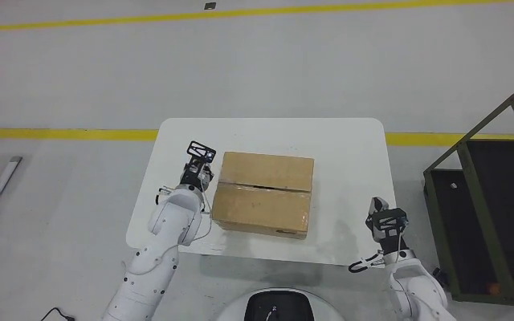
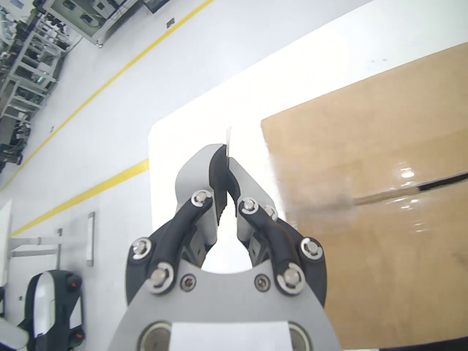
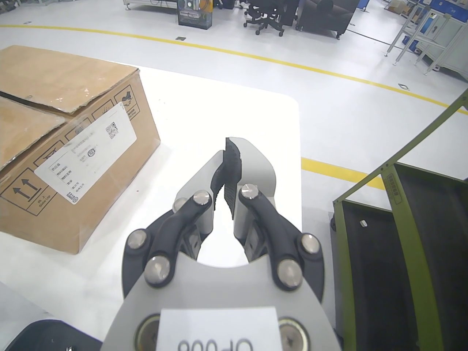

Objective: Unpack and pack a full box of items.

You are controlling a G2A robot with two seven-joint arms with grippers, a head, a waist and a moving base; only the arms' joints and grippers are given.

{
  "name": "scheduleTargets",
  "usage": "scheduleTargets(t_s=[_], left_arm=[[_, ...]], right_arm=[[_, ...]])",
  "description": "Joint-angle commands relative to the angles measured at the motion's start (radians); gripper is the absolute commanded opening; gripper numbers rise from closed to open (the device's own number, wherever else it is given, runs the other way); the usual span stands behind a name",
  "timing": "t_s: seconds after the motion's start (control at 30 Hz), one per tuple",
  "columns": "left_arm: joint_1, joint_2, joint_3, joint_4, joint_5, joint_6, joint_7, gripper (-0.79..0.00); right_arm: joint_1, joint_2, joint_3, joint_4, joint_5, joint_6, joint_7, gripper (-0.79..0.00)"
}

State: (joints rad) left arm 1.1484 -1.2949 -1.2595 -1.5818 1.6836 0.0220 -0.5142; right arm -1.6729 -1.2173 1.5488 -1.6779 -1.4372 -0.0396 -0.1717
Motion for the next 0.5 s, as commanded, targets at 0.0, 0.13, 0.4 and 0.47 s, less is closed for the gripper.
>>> scheduleTargets(t_s=[0.0,0.13,0.4,0.47], left_arm=[[0.017,0.005,-0.039,-0.011,0.015,0.009,-0.002,-0.785],[0.046,0.013,-0.092,-0.029,0.045,0.026,-0.007,-0.785],[0.079,0.021,-0.17,-0.021,0.059,0.039,-0.01,-0.785],[0.08,0.021,-0.181,-0.007,0.06,0.042,-0.008,-0.785]], right_arm=[[0.001,0.0,-0.001,0.002,-0.001,-0.002,0.0,-0.785],[0.0,-0.001,-0.001,0.005,-0.001,-0.002,-0.001,-0.785],[-0.002,-0.002,0.0,0.005,-0.005,-0.009,-0.001,-0.785],[-0.003,-0.003,0.001,0.005,-0.006,-0.009,-0.002,-0.785]])
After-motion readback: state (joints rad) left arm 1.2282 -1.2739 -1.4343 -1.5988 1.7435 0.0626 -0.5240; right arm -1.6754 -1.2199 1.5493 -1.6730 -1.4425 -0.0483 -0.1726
